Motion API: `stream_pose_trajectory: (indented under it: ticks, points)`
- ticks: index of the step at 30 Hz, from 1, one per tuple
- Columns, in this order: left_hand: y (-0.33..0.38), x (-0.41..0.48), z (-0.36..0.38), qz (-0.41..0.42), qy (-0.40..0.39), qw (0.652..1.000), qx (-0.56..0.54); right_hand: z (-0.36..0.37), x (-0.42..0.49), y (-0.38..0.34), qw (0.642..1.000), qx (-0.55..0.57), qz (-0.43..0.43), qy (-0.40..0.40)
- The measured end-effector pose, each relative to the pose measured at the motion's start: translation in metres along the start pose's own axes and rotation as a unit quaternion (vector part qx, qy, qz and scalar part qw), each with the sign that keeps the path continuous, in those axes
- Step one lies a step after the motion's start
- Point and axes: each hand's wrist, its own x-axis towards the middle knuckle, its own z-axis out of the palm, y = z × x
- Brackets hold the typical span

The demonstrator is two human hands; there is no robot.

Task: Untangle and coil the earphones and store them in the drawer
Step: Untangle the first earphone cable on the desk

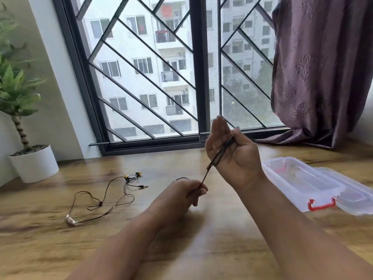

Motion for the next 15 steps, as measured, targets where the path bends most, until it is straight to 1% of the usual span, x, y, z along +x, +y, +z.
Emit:
stream_pose_trajectory:
  ticks: [4, 6, 8, 10, 12, 15]
  points:
    - [0.006, -0.002, 0.000, 0.038, -0.011, 0.999, 0.021, -0.006, 0.004, -0.004, 0.997, -0.027, -0.047, 0.054]
    - [0.010, -0.003, 0.000, 0.051, -0.011, 0.998, 0.024, -0.009, 0.006, -0.005, 0.993, -0.072, -0.053, 0.077]
    - [0.014, -0.005, -0.002, 0.073, 0.006, 0.997, 0.022, -0.013, 0.008, -0.005, 0.983, -0.148, -0.052, 0.094]
    - [0.018, -0.006, -0.006, 0.092, 0.047, 0.995, 0.010, -0.016, 0.008, -0.003, 0.962, -0.250, -0.041, 0.103]
    - [0.018, -0.006, -0.010, 0.094, 0.091, 0.991, -0.007, -0.019, 0.006, 0.000, 0.931, -0.349, -0.018, 0.104]
    - [0.016, -0.005, -0.017, 0.093, 0.149, 0.984, -0.017, -0.020, 0.002, 0.007, 0.890, -0.446, 0.044, 0.088]
